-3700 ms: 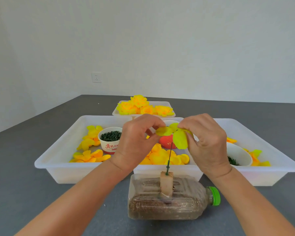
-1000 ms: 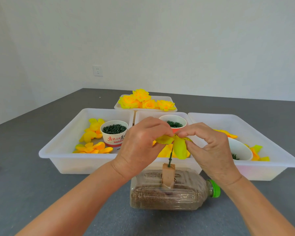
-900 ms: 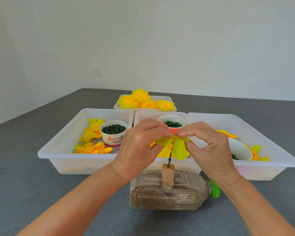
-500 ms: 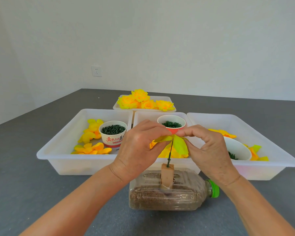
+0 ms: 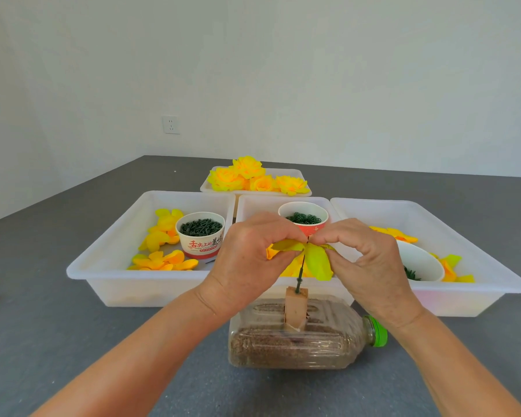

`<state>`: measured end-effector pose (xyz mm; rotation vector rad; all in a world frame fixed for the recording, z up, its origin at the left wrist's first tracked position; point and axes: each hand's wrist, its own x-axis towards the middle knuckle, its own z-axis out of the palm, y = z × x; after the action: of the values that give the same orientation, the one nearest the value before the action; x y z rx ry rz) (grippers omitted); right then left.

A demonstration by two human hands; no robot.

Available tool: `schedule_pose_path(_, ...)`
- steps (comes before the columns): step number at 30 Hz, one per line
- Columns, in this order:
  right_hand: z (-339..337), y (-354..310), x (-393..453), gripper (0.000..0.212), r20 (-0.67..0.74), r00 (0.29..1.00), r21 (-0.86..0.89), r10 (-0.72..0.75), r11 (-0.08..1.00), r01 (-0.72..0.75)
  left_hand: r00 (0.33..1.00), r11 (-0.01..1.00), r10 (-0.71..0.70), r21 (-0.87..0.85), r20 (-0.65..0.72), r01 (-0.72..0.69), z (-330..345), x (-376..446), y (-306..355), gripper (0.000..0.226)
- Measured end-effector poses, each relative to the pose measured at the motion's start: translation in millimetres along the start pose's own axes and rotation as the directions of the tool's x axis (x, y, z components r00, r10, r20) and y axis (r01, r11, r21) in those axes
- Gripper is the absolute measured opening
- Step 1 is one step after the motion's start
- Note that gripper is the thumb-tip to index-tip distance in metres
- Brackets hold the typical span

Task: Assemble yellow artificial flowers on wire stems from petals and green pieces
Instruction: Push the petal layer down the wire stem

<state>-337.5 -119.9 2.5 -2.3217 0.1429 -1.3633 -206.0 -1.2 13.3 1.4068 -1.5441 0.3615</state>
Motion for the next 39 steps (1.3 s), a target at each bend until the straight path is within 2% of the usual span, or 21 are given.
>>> schedule_pose_path(4, 1, 2, -1, 0.015, -0.014, 0.988, -0.126, -0.151, 0.981, 0.149, 0.996, 0.993, 0.083, 0.082, 0.015, -0.083, 0, -3, -2, 0.012)
schedule_pose_path(10, 6, 6, -10, 0.006, 0.014, 0.980, -0.236, -0.197, 0.952, 0.195, 0.988, 0.982, 0.147, 0.111, 0.043, -0.151, 3, -10, -8, 0.012)
schedule_pose_path(15, 7, 6, -18, 0.017, 0.087, 0.968, -0.267, -0.235, 0.931, 0.250, 0.986, 0.981, 0.160, 0.102, 0.053, -0.164, 7, -18, -11, 0.004)
schedule_pose_path(20, 8, 8, -25, 0.011, 0.089, 0.969, -0.286, -0.232, 0.926, 0.248, 0.985, 0.978, 0.159, 0.128, 0.075, -0.167, 11, -30, -14, 0.004)
schedule_pose_path(27, 8, 9, -27, 0.017, 0.072, 0.966, -0.288, -0.250, 0.922, 0.260, 0.982, 0.967, 0.176, 0.173, 0.066, -0.185, 12, -36, -15, 0.009)
schedule_pose_path(30, 7, 9, -24, 0.013, 0.084, 0.971, -0.257, -0.224, 0.937, 0.238, 0.979, 0.968, 0.186, 0.156, 0.079, -0.197, 11, -36, -15, 0.009)
schedule_pose_path(33, 6, 8, -23, 0.018, 0.085, 0.978, -0.221, -0.193, 0.953, 0.207, 0.980, 0.971, 0.180, 0.140, 0.089, -0.191, 10, -35, -14, 0.014)
schedule_pose_path(36, 6, 5, -22, 0.007, 0.101, 0.977, -0.226, -0.186, 0.952, 0.205, 0.983, 0.971, 0.164, 0.160, 0.086, -0.176, 10, -33, -13, 0.011)
schedule_pose_path(39, 5, 5, -23, 0.006, 0.126, 0.970, -0.264, -0.210, 0.935, 0.237, 0.978, 0.963, 0.191, 0.176, 0.089, -0.204, 11, -32, -12, 0.008)
